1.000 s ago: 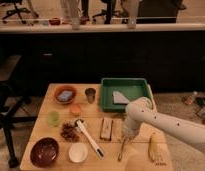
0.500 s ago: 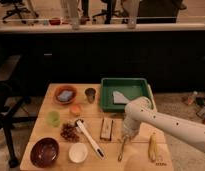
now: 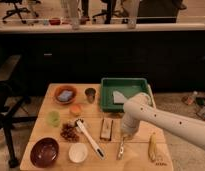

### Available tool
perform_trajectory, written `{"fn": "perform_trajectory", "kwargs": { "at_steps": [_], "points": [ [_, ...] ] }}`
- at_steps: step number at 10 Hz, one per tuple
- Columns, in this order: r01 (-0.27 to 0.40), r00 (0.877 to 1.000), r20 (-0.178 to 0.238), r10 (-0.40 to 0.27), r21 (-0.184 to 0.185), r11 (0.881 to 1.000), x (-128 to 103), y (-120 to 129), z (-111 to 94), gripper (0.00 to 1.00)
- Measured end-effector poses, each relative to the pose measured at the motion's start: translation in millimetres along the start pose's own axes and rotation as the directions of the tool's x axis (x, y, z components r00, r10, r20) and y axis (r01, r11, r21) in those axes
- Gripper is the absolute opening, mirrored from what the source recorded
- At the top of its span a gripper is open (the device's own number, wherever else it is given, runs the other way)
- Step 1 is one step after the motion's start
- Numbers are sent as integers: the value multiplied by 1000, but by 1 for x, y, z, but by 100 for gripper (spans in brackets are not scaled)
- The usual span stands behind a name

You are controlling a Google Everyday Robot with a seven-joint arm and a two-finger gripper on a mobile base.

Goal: Place fork in purple bowl

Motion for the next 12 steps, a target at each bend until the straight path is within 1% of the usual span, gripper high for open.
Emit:
{"fn": "perform_trajectory", "kwargs": {
  "at_steps": [2, 3, 4, 5, 6, 8, 9, 11, 12],
  "points": [
    [38, 999, -9, -38, -9, 999, -2, -6, -8, 0],
    [70, 998, -7, -70, -15, 997, -4, -12, -13, 0],
    [123, 992, 0, -123, -26, 992, -9, -24, -22, 0],
    [176, 984, 3, -176, -36, 984, -14, -39, -32, 0],
    [210, 978, 5, -210, -44, 977, -18, -50, -38, 0],
    [290, 957, 14, -290, -65, 955, -30, -77, -51, 0],
    [301, 954, 17, -300, -72, 951, -35, -86, -54, 0],
    [292, 956, 23, -291, -77, 953, -45, -103, -58, 0],
    [284, 959, 23, -283, -75, 956, -48, -105, -62, 0]
  ]
}}
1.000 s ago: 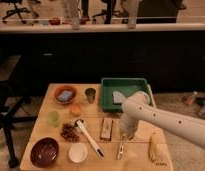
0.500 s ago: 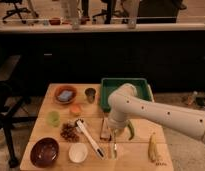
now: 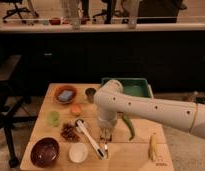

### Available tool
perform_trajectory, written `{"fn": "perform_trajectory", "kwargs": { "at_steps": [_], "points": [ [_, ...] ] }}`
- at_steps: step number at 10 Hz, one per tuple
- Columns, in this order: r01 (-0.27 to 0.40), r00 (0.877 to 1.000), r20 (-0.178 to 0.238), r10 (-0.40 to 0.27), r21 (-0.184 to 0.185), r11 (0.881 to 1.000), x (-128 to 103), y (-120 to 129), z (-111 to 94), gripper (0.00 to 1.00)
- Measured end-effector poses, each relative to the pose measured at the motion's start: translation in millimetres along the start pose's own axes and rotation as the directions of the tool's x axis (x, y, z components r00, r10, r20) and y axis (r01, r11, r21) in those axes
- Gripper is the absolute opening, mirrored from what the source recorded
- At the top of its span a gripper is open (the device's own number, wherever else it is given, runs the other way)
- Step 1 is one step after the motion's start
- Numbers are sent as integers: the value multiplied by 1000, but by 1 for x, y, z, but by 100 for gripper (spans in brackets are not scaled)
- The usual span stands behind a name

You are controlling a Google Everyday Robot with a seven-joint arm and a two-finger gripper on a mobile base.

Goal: Place fork in purple bowl

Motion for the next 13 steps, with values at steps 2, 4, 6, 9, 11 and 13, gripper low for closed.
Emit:
{"fn": "perform_trajectory", "kwargs": {
  "at_steps": [2, 4, 6, 9, 11, 13],
  "points": [
    [-2, 1000, 0, 2, -1, 1000, 0, 2, 1, 0],
    [-2, 1000, 0, 2, -1, 1000, 0, 1, 1, 0],
    [-1, 1000, 0, 1, -1, 1000, 0, 1, 1, 0],
    [12, 1000, -6, -12, -2, 1000, -2, 1, -1, 0],
    [52, 998, -41, -51, 13, 999, -4, -18, -14, 0],
    [68, 995, -72, -65, 26, 997, -5, -35, -28, 0]
  ]
}}
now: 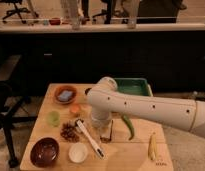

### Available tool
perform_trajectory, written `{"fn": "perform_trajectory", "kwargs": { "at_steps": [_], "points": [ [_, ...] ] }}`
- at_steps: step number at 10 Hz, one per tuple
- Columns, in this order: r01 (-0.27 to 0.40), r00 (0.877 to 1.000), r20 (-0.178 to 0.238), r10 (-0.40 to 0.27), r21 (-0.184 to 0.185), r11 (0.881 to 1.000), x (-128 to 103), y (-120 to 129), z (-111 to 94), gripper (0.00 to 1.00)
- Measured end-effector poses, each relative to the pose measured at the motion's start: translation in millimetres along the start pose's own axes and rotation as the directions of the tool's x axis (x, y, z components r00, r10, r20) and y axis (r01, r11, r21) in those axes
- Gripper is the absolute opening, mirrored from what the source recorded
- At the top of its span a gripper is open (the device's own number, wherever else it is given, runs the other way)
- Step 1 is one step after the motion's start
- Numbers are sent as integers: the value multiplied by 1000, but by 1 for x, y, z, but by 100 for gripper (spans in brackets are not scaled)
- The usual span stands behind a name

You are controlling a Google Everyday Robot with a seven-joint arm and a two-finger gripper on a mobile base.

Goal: Place fork in purple bowl

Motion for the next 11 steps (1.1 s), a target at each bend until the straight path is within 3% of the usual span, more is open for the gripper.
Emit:
{"fn": "perform_trajectory", "kwargs": {
  "at_steps": [4, 11],
  "points": [
    [63, 998, -30, -62, 34, 997, 4, -40, -12, 0],
    [160, 986, -59, -158, 30, 987, 13, -82, -29, 0]
  ]
}}
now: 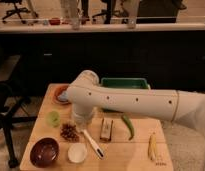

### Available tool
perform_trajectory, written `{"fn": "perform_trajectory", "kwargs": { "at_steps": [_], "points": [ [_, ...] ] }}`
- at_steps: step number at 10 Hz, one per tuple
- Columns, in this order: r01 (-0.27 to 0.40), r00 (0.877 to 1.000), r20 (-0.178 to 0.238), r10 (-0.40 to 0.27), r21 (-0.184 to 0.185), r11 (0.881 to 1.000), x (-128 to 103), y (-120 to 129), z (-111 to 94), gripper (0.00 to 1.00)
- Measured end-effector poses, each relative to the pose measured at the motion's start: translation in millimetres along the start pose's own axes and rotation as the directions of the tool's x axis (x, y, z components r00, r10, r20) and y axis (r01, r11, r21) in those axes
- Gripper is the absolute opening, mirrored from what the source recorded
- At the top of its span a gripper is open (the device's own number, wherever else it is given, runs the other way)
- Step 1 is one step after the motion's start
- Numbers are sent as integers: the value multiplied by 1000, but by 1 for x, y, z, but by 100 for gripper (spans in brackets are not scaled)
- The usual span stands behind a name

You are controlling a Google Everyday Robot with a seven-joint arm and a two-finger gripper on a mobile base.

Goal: Place fork in purple bowl

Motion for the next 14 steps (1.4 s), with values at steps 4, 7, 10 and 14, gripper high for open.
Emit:
{"fn": "perform_trajectory", "kwargs": {
  "at_steps": [4, 7, 10, 14],
  "points": [
    [24, 1000, -18, -24, -17, 1000, 5, -14, -9, 0],
    [32, 998, -46, -34, -34, 999, 21, -15, -16, 0],
    [56, 996, -64, -57, -24, 998, 28, -23, -22, 0],
    [110, 993, -48, -107, 77, 991, 7, -53, -27, 0]
  ]
}}
